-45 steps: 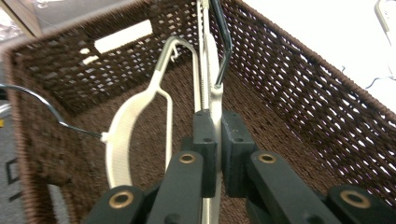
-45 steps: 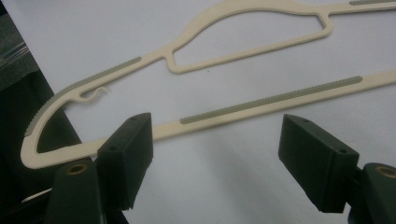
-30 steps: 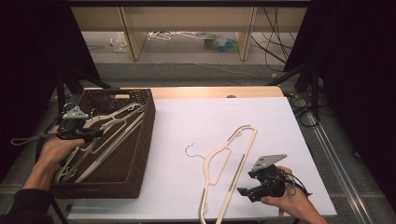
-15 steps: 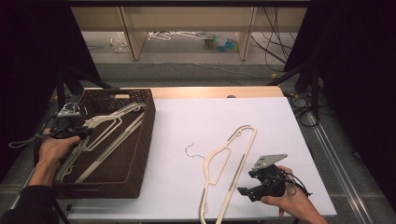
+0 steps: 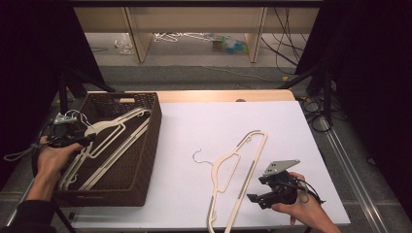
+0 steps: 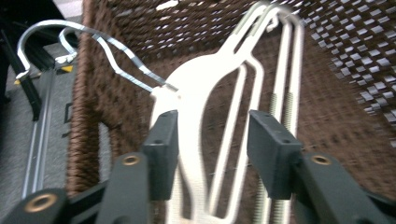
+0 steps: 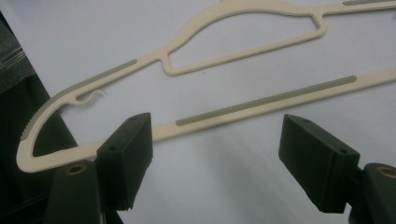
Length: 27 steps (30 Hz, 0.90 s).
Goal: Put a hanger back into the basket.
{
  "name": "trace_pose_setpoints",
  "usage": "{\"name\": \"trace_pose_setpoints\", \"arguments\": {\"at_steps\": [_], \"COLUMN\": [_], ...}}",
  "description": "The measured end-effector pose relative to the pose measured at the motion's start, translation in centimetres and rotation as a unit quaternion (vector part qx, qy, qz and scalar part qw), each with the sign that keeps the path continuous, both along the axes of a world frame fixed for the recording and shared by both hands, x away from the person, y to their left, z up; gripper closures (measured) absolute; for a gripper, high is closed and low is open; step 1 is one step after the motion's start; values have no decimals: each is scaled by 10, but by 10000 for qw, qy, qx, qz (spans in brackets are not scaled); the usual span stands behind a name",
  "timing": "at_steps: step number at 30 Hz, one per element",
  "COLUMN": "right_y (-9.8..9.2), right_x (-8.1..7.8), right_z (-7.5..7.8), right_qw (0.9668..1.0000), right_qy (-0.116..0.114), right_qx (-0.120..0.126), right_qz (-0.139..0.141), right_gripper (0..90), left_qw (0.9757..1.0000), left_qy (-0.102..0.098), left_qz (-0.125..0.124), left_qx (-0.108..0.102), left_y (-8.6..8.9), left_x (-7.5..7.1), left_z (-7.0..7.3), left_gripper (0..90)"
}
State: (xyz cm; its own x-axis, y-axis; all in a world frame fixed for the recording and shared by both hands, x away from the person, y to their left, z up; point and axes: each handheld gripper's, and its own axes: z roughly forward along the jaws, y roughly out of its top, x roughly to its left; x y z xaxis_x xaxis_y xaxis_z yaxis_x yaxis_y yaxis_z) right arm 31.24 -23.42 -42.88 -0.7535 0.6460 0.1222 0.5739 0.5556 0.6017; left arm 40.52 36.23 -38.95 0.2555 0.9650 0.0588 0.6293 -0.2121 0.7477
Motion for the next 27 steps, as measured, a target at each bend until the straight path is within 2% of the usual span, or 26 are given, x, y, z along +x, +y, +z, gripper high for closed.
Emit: {"name": "trace_pose_setpoints", "arguments": {"at_steps": [1,2,4,5,6,7,8,9,10,12,13,14,15,16,17,18,19,21,22,23,24,25,27], "right_y": [-1,-1,-1,0,-1,-1,-1,-2,-1,-3,-2,-2,-3,-1,-2,-2,-2,-4,-4,-4,-5,-5,-5], "right_x": [2,1,2,1,2,1,1,3,2,4,2,2,4,2,3,3,3,4,4,4,4,5,5], "right_z": [-1,-1,-1,-1,-2,-2,-2,-4,-3,-4,-3,-3,-5,-3,-3,-3,-3,-3,-2,-3,-3,-4,-4], "right_qw": [9999,9999,9999,9999,9999,9999,9997,9997,9996,9996,9994,9994,9995,9992,9992,9989,9987,9988,9984,9979,9979,9976,9972], "right_qy": [-106,-100,-94,-19,-120,-79,-61,-186,-39,-159,9,6,-198,0,-69,-26,-56,-131,-70,-99,-64,-125,-91], "right_qx": [20,30,17,32,9,38,82,50,82,58,115,120,106,143,143,165,195,193,244,324,347,400,435], "right_qz": [37,2,-31,-105,-60,-117,-223,-164,-270,-219,-324,-315,-218,-379,-368,-434,-466,-434,-513,-553,-547,-546,-595], "right_gripper": [268,268,267,267,267,267,266,262,253,246,245,244,241,237,232,231,231,227,222,215,211,206,202], "left_qw": [10000,9999,9997,9995,9991,9984,9981,9974,9967,9942,9935,9922,9910,9894,9881,9868,9865,9831,9819,9806,9789,9769,9724], "left_qy": [-73,-77,-212,-275,-340,-446,-463,-508,-535,-576,-559,-591,-583,-581,-622,-683,-664,-770,-815,-839,-876,-932,-1019], "left_qz": [7,-2,-20,-46,-55,-182,-242,-328,-432,-744,-809,-926,-1002,-1137,-1174,-1259,-1259,-1432,-1441,-1559,-1578,-1680,-1842], "left_qx": [4,64,-81,-162,-240,-298,-335,-389,-430,-530,-569,-597,-669,-697,-771,-757,-814,-841,-916,-845,-955,-939,-1008], "left_y": [-2,-4,-12,-16,-22,-29,-33,-39,-45,-60,-65,-70,-76,-82,-88,-92,-97,-105,-112,-114,-122,-125,-136], "left_x": [-1,-4,-8,-11,-15,-20,-23,-27,-31,-41,-43,-47,-50,-54,-57,-58,-62,-66,-70,-72,-76,-77,-83], "left_z": [2,5,10,13,16,21,23,26,28,30,29,29,29,29,29,29,29,31,32,33,33,33,32], "left_gripper": [494,472,430,410,396,390,378,365,353,338,332,328,324,322,311,298,288,279,277,267,259,234,208]}}
